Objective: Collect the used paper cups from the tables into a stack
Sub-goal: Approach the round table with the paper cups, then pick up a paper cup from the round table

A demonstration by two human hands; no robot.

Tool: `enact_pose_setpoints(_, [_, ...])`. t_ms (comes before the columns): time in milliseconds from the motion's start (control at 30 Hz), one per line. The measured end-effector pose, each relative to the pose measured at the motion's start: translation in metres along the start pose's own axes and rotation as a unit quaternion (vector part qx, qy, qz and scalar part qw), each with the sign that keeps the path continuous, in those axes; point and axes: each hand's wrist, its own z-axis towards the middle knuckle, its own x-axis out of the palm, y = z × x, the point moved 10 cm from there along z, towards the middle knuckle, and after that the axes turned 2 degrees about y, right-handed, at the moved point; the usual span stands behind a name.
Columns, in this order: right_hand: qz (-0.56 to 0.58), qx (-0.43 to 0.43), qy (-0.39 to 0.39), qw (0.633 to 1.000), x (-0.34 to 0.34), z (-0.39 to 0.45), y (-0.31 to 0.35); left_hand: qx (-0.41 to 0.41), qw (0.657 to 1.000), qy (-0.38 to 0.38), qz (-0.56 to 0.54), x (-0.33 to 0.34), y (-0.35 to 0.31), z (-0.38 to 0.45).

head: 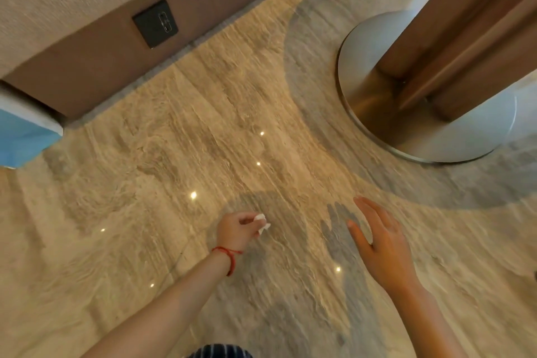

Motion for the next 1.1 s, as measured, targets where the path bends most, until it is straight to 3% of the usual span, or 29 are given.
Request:
enact_pose_setpoints(133, [0.008, -0.009, 0.000, 1.000, -0.039, -0.014, 0.039, -0.049, 0.989, 0.010, -0.137, -0.026, -0.045, -0.046])
enact_pose_setpoints(300, [0.016, -0.031, -0.012, 0.999, -0.103, -0.036, 0.103, -0.043, 0.979, 0.012, -0.198, -0.066, -0.118, -0.118])
enact_pose_setpoints(767, [0.049, -0.028, -0.072, 0.996, -0.379, -0.136, 0.296, 0.006, 0.973, -0.009, -0.230, -0.175, -0.380, -0.343])
enact_pose_setpoints(1100, [0.059, -0.012, -0.151, 0.987, -0.527, -0.188, 0.365, 0.040, 0.970, 0.033, -0.236, -0.207, -0.524, -0.428])
